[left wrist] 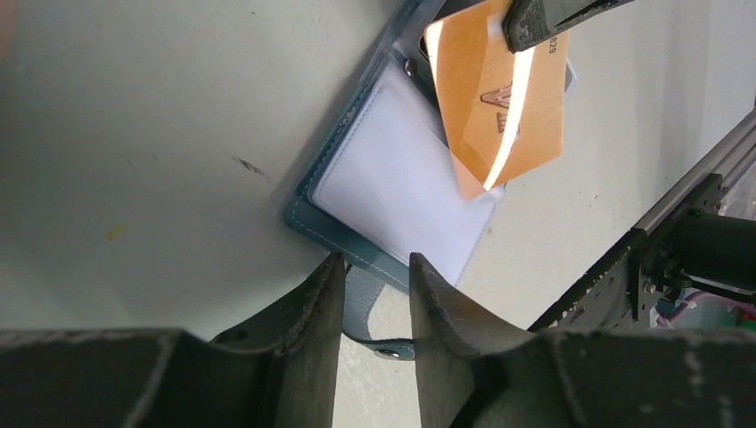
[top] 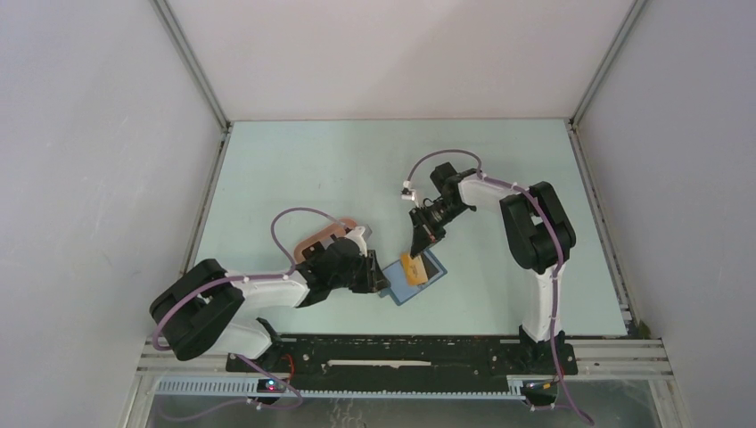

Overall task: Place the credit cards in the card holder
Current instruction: Insert the credit card into the card holder.

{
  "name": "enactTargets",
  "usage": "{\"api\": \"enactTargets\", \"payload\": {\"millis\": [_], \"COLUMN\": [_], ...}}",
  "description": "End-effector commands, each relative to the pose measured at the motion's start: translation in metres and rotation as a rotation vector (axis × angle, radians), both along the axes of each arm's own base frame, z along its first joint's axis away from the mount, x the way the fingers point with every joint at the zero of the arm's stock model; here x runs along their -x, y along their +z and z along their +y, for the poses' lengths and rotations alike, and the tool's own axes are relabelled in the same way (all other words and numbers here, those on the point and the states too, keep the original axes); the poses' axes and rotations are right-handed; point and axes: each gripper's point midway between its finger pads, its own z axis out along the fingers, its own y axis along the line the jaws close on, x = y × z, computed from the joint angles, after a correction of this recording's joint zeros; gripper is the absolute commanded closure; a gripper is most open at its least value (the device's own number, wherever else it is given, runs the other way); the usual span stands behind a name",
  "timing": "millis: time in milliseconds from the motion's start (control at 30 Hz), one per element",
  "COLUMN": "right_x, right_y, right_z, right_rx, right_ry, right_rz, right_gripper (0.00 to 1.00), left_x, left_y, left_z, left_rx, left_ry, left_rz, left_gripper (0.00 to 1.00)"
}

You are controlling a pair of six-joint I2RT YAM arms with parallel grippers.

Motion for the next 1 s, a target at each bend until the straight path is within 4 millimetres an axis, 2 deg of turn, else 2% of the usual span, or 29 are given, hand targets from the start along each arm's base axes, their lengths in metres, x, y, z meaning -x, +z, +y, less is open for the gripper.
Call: {"api": "enactTargets", "payload": {"millis": [0,300,967], "right_x": [0.0,0.004,0.012], "right_y": [-0.008,-0.015,-0.027], "right_z": [-0.004,-0.011,0.004], "right_rx": [0.049,0.128,0.19], "right_ry": [-0.005,0.017,0.026], "right_rz": [-0.023,-0.084,-0.067], "right_gripper": [1.0,1.0,1.0], "left_x": [0.004,0.003,0.001], "left_y": [-0.011,-0.015,-0.017], "left_z": [0.006,0.006,0.001], "left_rx": [-0.021,-0.032,-0.03], "left_ry": [0.015,0.021,0.007], "left_rz": [0.01,0.019,0.027], "left_gripper": [0.62,0.63,0.64]}}
